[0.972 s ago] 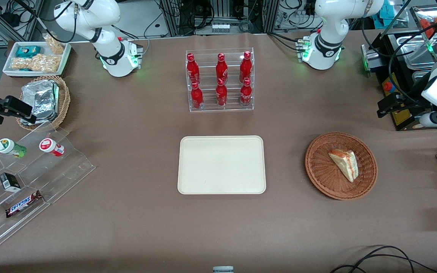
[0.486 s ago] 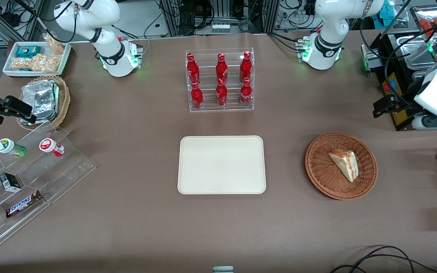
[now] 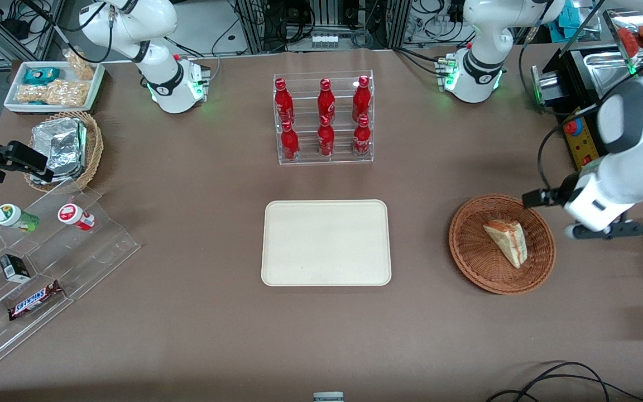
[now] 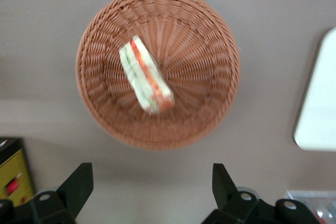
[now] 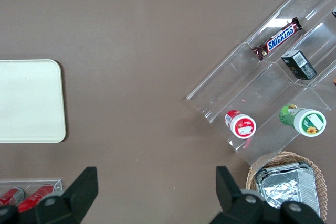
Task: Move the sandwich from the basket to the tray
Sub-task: 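Lower the open left gripper and grasp the triangular sandwich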
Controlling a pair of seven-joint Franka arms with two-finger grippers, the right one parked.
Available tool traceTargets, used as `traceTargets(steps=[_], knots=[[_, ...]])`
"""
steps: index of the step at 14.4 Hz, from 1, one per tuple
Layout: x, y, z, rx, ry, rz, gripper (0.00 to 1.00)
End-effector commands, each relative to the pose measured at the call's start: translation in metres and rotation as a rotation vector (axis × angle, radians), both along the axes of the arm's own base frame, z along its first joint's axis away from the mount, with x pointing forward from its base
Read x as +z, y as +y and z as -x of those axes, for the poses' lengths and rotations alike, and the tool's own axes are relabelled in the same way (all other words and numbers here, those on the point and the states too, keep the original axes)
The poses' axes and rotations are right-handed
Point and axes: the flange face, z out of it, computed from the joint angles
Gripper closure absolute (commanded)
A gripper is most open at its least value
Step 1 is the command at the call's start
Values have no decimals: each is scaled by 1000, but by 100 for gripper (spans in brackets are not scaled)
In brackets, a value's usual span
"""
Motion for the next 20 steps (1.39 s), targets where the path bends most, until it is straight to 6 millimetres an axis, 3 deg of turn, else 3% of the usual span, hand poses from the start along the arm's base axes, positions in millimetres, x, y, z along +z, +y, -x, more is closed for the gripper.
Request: traceTargets(steps=[1, 6, 11, 12, 13, 14, 15, 18, 20], knots=[[-33, 5, 13, 156, -62, -27, 0], [-93, 14, 4, 661, -53, -77, 0], [-158, 15, 0, 798, 25, -112, 2], [-166, 15, -1, 809, 25, -114, 22], [-169, 15, 0, 804, 28, -118, 62], [-167, 15, 0, 792, 32, -120, 91], [-161, 15, -1, 791, 28, -120, 97], [-116, 10, -8, 767, 97, -149, 100], [-96, -7, -13, 712, 136, -154, 100]])
